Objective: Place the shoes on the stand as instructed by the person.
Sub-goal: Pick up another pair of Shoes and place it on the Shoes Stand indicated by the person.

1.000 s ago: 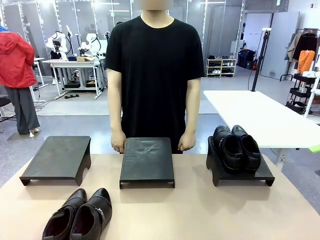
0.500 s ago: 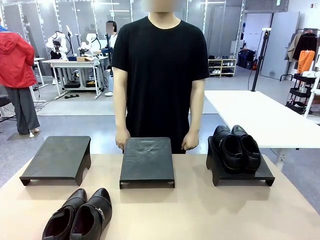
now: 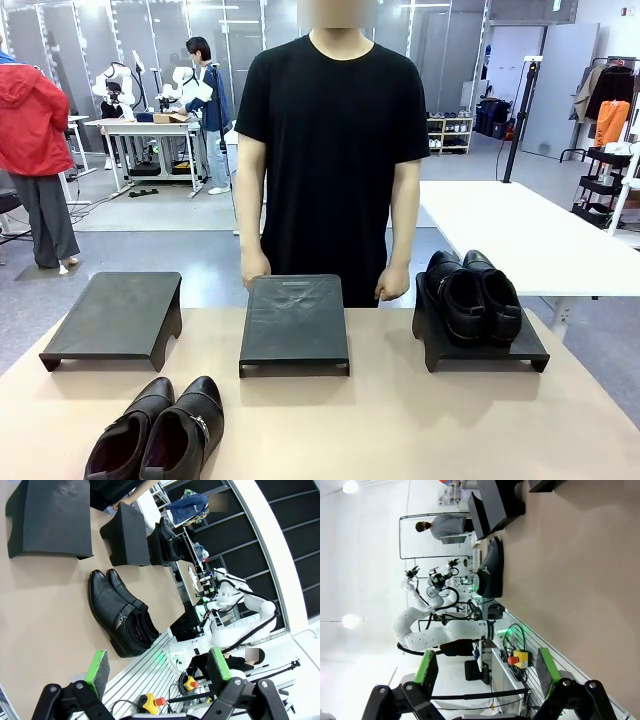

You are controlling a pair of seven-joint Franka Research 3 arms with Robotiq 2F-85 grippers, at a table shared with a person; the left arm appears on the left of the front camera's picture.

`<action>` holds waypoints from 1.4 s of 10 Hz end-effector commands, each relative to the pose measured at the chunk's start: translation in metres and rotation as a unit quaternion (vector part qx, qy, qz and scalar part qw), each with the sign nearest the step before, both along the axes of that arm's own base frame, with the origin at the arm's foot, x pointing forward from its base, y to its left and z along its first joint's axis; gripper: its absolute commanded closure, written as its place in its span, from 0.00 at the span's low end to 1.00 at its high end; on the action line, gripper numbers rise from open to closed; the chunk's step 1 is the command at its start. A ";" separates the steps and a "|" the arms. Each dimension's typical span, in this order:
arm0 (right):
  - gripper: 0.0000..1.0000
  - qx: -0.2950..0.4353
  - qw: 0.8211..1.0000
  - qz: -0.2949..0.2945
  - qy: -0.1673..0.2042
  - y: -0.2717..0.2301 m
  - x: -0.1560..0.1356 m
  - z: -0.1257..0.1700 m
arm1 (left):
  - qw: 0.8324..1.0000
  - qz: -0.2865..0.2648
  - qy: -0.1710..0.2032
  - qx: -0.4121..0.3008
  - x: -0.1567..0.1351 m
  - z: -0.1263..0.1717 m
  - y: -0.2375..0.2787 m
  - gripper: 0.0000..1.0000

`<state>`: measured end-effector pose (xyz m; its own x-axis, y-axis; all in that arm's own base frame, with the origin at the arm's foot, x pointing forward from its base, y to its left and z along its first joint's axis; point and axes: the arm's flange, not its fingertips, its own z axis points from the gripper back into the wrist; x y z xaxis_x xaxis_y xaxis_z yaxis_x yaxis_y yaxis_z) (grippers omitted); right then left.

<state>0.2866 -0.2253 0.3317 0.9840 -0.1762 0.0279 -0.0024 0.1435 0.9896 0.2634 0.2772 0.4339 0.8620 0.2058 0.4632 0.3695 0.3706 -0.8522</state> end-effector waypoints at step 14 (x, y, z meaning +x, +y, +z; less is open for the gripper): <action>0.00 -0.013 1.000 0.004 0.002 0.001 -0.005 0.001 | 1.000 -0.001 -0.007 -0.003 -0.001 0.002 0.001 0.00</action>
